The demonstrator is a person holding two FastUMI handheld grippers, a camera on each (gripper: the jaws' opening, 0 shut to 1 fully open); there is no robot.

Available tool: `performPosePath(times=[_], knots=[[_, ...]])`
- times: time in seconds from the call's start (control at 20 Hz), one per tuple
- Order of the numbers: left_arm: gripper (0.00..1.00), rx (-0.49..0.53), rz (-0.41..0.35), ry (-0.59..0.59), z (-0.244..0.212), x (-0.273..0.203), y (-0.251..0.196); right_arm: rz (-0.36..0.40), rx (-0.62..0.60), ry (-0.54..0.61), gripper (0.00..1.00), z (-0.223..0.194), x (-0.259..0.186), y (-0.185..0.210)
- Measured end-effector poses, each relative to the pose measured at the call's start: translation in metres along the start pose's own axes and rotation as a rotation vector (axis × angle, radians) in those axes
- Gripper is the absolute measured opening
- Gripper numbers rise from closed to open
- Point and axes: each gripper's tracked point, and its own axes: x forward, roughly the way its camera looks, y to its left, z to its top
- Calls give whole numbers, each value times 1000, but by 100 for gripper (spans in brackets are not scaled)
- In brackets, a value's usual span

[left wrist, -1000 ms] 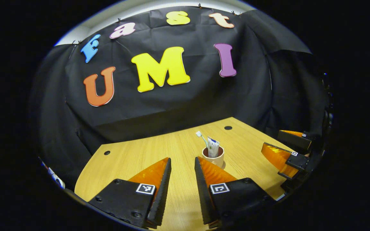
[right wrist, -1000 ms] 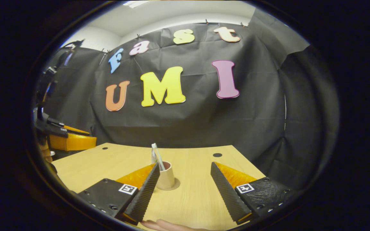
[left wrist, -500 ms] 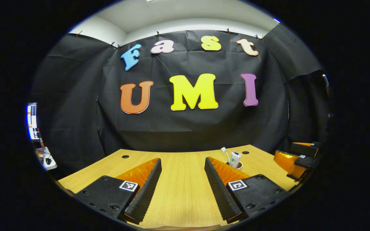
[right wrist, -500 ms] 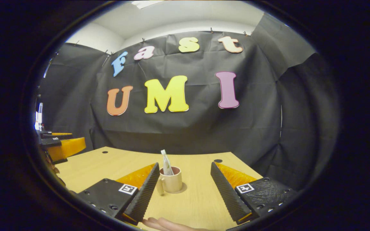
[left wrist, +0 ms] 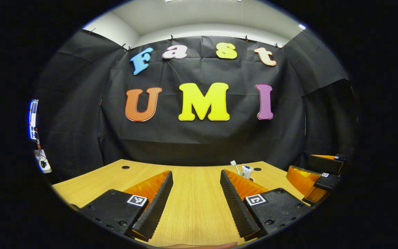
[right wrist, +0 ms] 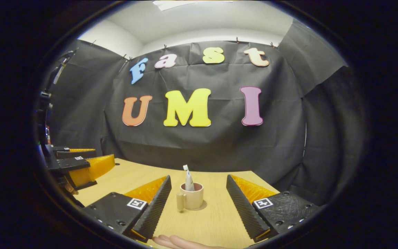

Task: Put the toothbrush and toothpaste on the desktop into the cup, then pick up the cup and place it on the coaster on the desktop.

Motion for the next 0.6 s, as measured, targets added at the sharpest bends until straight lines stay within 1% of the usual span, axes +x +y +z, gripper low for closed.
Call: performPosePath(times=[0.1,0.25,0.5,0.6], knots=[[88,-18,24,-7,-1,2,4,4,2,3,96,-1,1,0],[88,-43,31,5,-5,4,6,-2,14,7,96,0,4,-5],[88,-58,19,24,-11,6,4,0,14,9,96,-1,5,-5],[88,-58,8,24,-11,7,2,26,15,1,96,0,2,0]])
